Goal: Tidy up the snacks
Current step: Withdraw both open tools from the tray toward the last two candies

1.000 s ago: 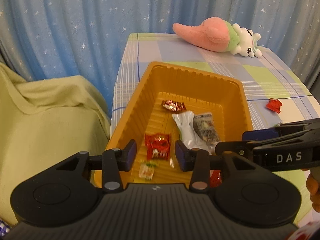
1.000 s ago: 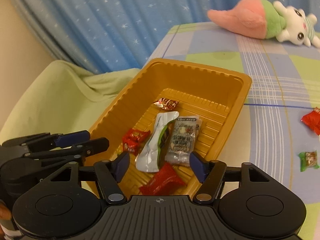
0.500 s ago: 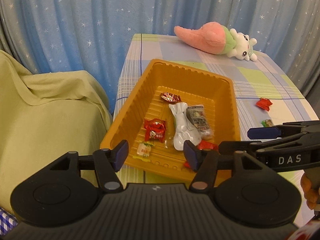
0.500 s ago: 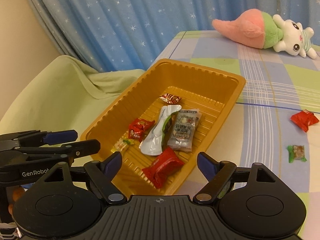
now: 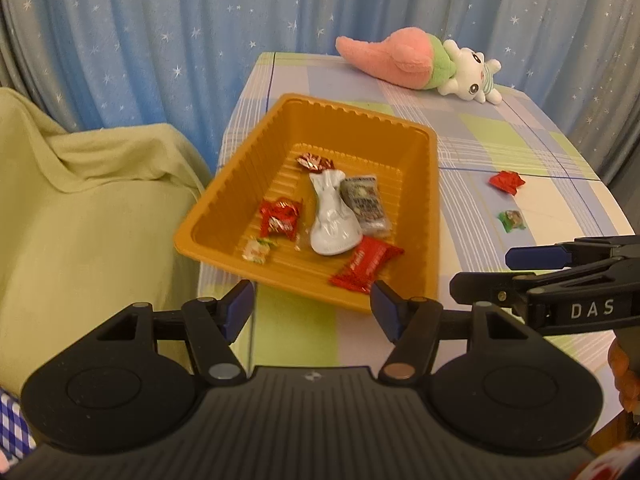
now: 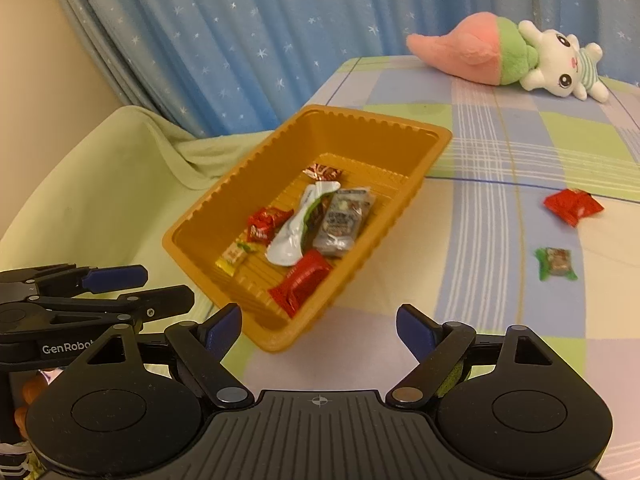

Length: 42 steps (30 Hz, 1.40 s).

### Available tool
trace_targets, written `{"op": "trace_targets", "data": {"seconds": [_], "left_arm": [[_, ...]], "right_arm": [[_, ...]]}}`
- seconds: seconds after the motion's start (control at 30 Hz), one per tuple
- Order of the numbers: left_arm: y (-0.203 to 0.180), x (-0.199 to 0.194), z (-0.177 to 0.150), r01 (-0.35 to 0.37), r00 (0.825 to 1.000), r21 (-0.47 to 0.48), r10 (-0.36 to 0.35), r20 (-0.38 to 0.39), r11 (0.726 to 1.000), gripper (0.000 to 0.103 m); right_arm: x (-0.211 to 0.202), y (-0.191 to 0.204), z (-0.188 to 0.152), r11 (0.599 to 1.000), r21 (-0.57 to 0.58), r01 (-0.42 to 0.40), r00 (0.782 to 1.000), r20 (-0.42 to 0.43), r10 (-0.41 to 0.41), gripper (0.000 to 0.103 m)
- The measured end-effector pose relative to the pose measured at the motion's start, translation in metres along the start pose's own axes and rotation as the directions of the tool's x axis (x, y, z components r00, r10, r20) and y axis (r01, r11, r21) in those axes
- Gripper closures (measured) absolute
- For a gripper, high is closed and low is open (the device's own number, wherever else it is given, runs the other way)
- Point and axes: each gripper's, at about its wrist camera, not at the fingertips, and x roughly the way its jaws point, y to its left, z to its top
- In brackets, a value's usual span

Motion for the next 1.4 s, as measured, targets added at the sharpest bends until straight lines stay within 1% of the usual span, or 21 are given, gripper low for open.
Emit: {"op": "trace_targets", "data": {"seconds": [0.3, 0.77, 1.03, 1.4], "left_arm": [[-0.044, -0.005, -0.013, 0.012, 1.000, 0.017, -0.011, -0.028, 1.000, 0.041], [-0.122, 0.012, -0.022, 0.058, 0.997, 0.087, -0.053, -0.063, 0.995, 0.041], [-0.162, 0.033, -0.022, 0.072, 0.995, 0.142, -0.062, -0.074, 0.987, 0.041], [-0.210, 0.075, -0.011, 0.100, 0.993, 0.235, -0.082, -0.086, 0.967, 0.041]], "right_arm": [[-0.028, -0.032, -0.017, 1.000, 0.003, 0.012, 1.000, -0.027, -0.012, 0.019], [-0.066, -0.099, -0.038, 0.993, 0.066, 0.101, 0.994, -0.056, -0.097, 0.019], [-0.082, -0.140, -0.045, 0.982, 0.126, 0.142, 0.989, -0.060, -0.135, 0.019], [-0.095, -0.197, -0.053, 0.951, 0.231, 0.205, 0.978, -0.072, -0.194, 0.019]]}}
